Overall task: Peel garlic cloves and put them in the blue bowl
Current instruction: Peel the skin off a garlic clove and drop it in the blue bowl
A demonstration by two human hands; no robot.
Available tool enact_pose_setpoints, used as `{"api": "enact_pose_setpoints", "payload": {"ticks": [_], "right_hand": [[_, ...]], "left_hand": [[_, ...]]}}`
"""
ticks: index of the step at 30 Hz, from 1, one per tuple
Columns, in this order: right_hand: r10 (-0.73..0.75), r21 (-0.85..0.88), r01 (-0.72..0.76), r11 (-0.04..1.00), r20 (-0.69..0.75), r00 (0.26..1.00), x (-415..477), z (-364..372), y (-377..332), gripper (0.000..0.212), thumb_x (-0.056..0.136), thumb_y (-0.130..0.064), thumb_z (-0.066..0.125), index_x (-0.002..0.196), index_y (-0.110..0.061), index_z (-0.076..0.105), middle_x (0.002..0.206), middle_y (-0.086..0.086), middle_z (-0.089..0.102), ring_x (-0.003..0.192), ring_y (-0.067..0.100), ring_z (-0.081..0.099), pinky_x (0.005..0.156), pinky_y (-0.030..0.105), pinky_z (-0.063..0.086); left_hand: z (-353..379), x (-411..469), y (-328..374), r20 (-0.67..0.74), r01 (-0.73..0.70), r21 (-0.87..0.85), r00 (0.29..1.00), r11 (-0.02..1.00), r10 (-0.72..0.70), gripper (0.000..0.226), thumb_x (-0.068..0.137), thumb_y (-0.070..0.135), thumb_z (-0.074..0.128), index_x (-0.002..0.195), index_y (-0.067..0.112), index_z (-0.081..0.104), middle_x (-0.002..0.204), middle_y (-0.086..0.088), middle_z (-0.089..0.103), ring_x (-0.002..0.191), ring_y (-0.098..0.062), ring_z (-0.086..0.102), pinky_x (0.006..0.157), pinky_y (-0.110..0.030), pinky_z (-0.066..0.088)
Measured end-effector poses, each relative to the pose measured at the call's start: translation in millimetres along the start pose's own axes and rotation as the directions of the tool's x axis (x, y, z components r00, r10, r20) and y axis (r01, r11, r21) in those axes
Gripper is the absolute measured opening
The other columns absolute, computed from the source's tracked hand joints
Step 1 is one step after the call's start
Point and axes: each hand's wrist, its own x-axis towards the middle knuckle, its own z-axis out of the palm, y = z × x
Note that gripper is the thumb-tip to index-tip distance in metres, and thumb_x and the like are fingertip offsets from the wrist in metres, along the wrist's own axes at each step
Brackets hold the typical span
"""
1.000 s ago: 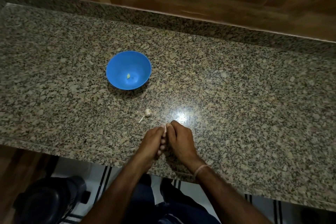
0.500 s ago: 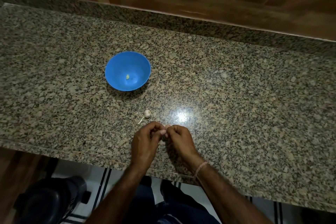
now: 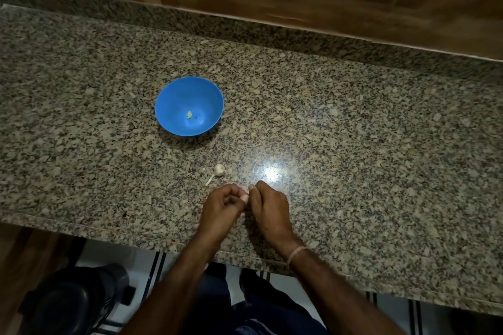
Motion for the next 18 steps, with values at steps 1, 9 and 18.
{"api": "enact_pose_setpoints", "payload": {"ticks": [1, 9, 18], "right_hand": [[-0.023, -0.03, 0.023, 0.999, -0.009, 1.0, 0, 1, 2, 0.038, 0.108, -0.021, 0.052, 0.071, -0.021, 0.043, 0.056, -0.009, 0.038, 0.049, 0.007, 0.031, 0.048, 0.023, 0.023], [0.371, 0.308, -0.48, 0.821, 0.351, 0.86, -3, -1, -7, 0.042, 0.104, -0.013, 0.048, 0.062, -0.019, 0.048, 0.055, -0.003, 0.041, 0.051, 0.013, 0.033, 0.051, 0.027, 0.025], [0.04, 0.086, -0.045, 0.995, 0.056, 0.998, -3, 9, -1, 0.037, 0.107, -0.023, 0.051, 0.071, -0.015, 0.047, 0.06, -0.006, 0.043, 0.056, 0.008, 0.034, 0.053, 0.031, 0.026]], "left_hand": [[-1, 1, 0, 0.032, 0.057, -0.09, 0.998, 0.994, -0.055, 0.016, 0.097, 0.008, 0.068, 0.083, 0.016, 0.071, 0.076, -0.005, 0.069, 0.075, -0.024, 0.062, 0.068, -0.031, 0.051], [-6, -3, -8, 0.094, -0.477, 0.48, 0.863, 0.736, 0.497, 0.013, 0.097, 0.016, 0.057, 0.086, 0.022, 0.056, 0.081, 0.011, 0.057, 0.079, -0.015, 0.056, 0.065, -0.032, 0.044], [-9, -4, 1, 0.2, -0.199, 0.297, 0.969, 0.934, 0.142, 0.024, 0.112, 0.027, 0.039, 0.09, 0.022, 0.047, 0.078, 0.006, 0.051, 0.065, -0.001, 0.043, 0.061, -0.028, 0.034]]}}
